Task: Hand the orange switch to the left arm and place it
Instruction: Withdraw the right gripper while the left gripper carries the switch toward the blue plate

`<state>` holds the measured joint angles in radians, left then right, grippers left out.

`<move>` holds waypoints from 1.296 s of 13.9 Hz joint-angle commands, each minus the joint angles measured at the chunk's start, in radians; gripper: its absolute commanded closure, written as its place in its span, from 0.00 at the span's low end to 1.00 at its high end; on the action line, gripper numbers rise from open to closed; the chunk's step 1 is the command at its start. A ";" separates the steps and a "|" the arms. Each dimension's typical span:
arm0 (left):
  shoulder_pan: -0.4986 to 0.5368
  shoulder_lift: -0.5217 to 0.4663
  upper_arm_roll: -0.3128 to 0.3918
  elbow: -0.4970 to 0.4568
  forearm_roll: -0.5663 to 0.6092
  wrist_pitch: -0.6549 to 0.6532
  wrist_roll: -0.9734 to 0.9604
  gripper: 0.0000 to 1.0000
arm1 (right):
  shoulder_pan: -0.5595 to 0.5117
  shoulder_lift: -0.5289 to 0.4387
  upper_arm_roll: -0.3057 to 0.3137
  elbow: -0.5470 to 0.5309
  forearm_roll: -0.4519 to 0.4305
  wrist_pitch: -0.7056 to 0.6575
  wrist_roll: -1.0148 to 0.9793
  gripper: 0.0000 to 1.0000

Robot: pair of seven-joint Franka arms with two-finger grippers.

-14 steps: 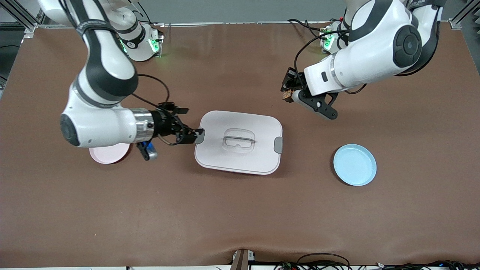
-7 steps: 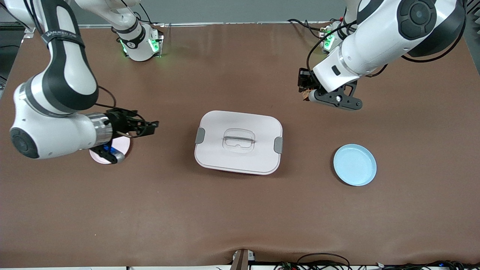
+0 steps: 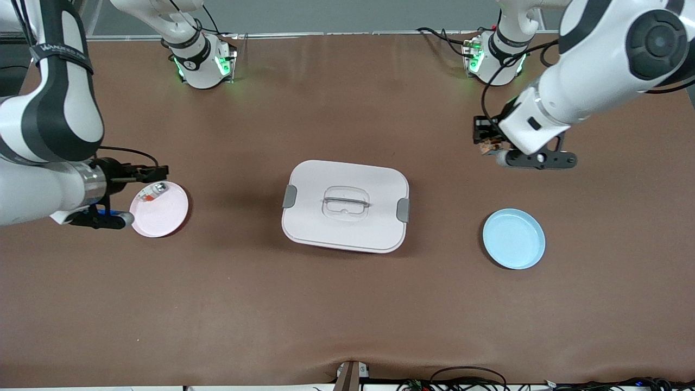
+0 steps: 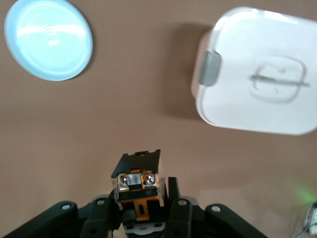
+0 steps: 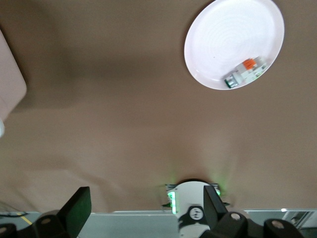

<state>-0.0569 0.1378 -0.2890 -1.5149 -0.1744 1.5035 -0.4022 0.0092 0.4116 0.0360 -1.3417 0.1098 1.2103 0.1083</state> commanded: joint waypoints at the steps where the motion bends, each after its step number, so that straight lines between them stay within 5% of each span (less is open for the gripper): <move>1: 0.032 -0.015 0.004 0.021 0.015 -0.029 -0.131 1.00 | -0.066 -0.011 0.016 0.001 -0.030 -0.020 -0.099 0.00; 5: 0.031 -0.024 0.062 0.039 0.029 -0.035 -0.473 1.00 | -0.074 -0.031 0.025 0.006 -0.152 -0.024 -0.148 0.00; 11: 0.107 0.011 0.067 0.006 0.130 0.004 -0.713 1.00 | -0.084 -0.046 0.019 0.047 -0.145 -0.115 -0.151 0.00; 18: 0.193 0.017 0.068 -0.218 0.161 0.338 -0.869 1.00 | -0.077 -0.036 0.024 0.042 -0.156 -0.164 -0.147 0.00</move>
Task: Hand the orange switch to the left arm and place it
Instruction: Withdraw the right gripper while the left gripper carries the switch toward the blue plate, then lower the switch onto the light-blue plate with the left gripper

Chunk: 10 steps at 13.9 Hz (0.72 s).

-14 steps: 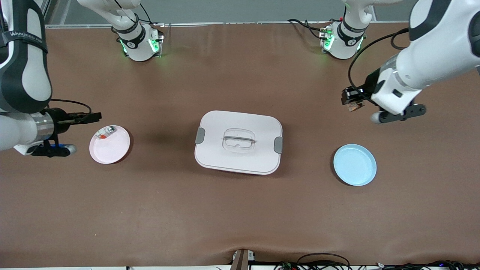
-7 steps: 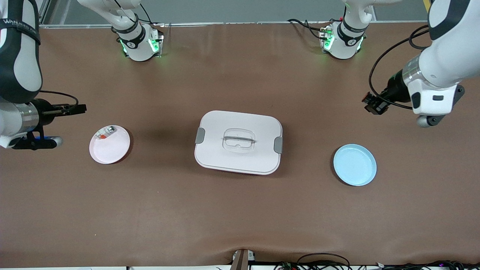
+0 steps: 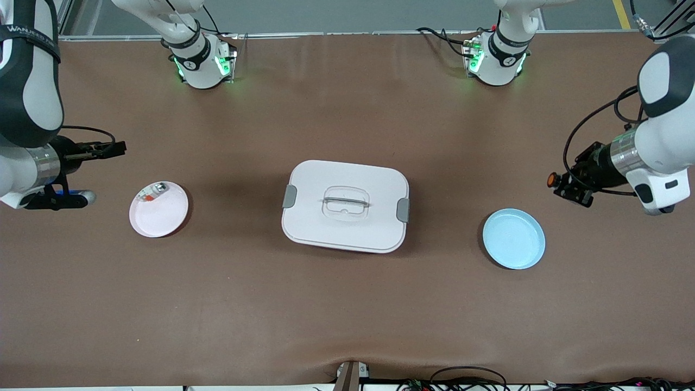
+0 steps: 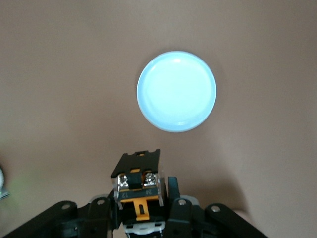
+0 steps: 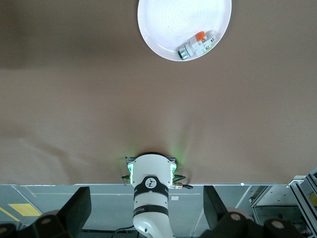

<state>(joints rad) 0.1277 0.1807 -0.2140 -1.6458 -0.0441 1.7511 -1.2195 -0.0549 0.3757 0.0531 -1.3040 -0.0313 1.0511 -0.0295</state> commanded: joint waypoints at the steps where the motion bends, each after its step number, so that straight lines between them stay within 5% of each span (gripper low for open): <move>1: 0.015 -0.026 -0.007 -0.129 0.041 0.155 -0.069 1.00 | -0.017 0.002 0.002 0.008 -0.015 0.003 -0.010 0.00; 5: 0.027 -0.015 -0.005 -0.268 0.047 0.371 -0.103 1.00 | -0.036 0.003 0.005 0.069 0.001 0.057 -0.023 0.00; 10: 0.026 0.095 -0.008 -0.289 0.139 0.479 -0.184 1.00 | -0.026 0.006 0.008 0.110 -0.001 0.052 -0.015 0.00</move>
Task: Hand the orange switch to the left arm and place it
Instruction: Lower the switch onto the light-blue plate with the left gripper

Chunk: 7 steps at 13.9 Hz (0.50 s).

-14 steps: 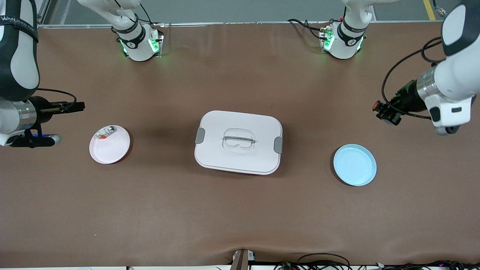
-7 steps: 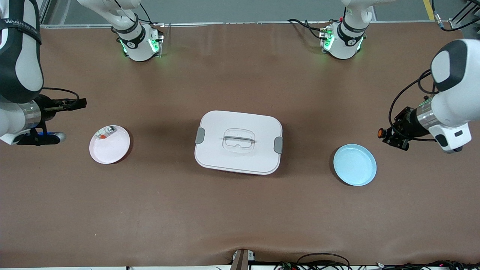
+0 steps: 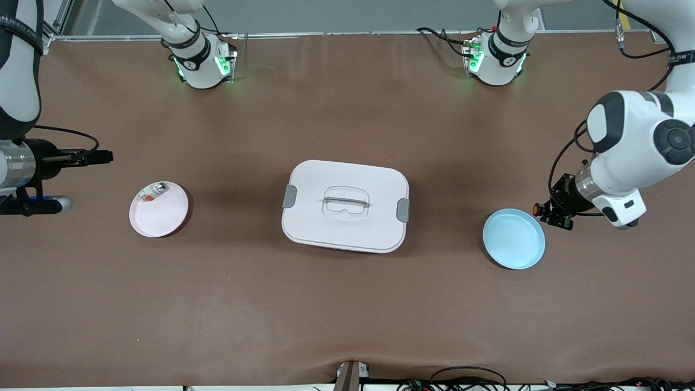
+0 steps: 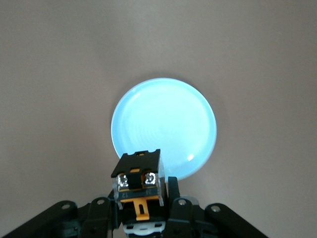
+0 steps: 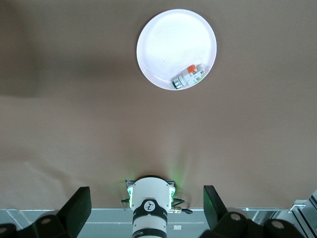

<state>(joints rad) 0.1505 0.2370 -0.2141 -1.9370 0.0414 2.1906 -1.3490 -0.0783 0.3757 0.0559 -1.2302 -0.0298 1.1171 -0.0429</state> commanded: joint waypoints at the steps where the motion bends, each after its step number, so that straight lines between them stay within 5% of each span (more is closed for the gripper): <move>1: 0.004 0.059 -0.008 0.004 0.054 0.061 -0.061 1.00 | -0.001 0.003 0.004 0.037 -0.002 -0.016 0.009 0.00; 7: 0.011 0.174 -0.011 0.027 0.052 0.116 -0.058 1.00 | -0.017 -0.021 0.004 0.032 -0.002 -0.020 -0.102 0.00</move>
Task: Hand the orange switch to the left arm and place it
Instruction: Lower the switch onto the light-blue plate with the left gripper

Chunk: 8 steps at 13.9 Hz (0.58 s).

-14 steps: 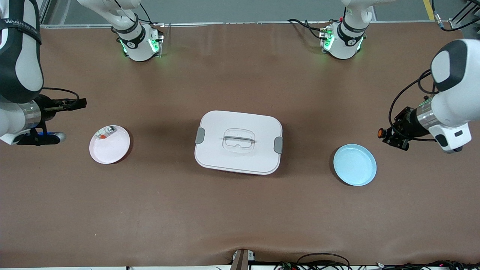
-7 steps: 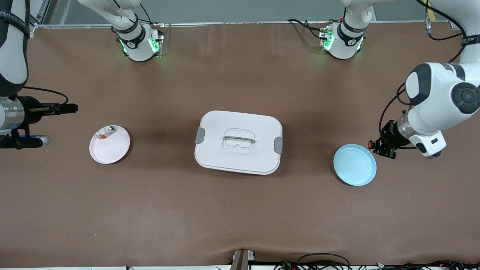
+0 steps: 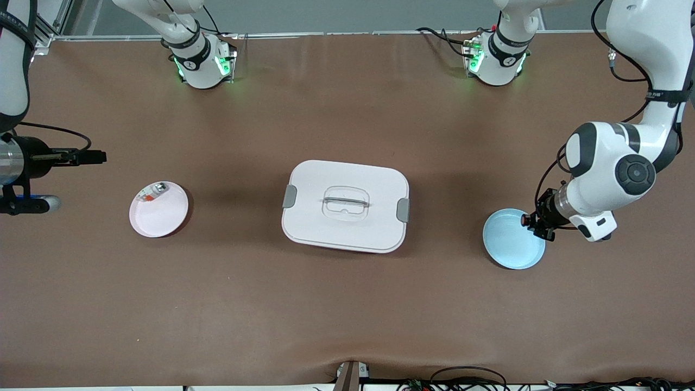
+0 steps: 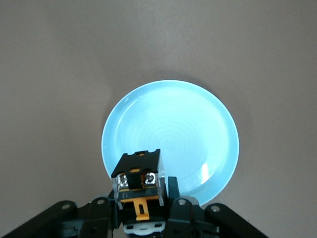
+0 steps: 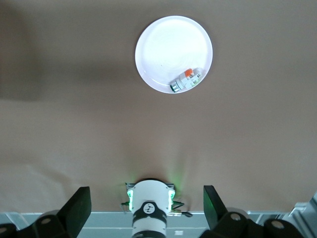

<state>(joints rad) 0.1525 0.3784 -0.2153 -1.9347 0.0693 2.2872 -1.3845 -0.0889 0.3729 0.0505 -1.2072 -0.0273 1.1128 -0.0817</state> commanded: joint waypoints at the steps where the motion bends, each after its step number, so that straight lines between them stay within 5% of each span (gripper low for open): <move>1: 0.007 0.051 -0.010 0.026 0.024 0.032 -0.022 1.00 | -0.005 -0.031 0.011 0.003 -0.003 -0.013 -0.063 0.00; 8: 0.005 0.154 -0.009 0.056 0.026 0.094 -0.022 1.00 | -0.011 -0.032 0.006 0.005 0.010 -0.011 0.081 0.00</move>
<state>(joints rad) 0.1515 0.4909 -0.2174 -1.9121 0.0693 2.3674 -1.3845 -0.0887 0.3523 0.0517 -1.2013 -0.0261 1.1071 -0.0833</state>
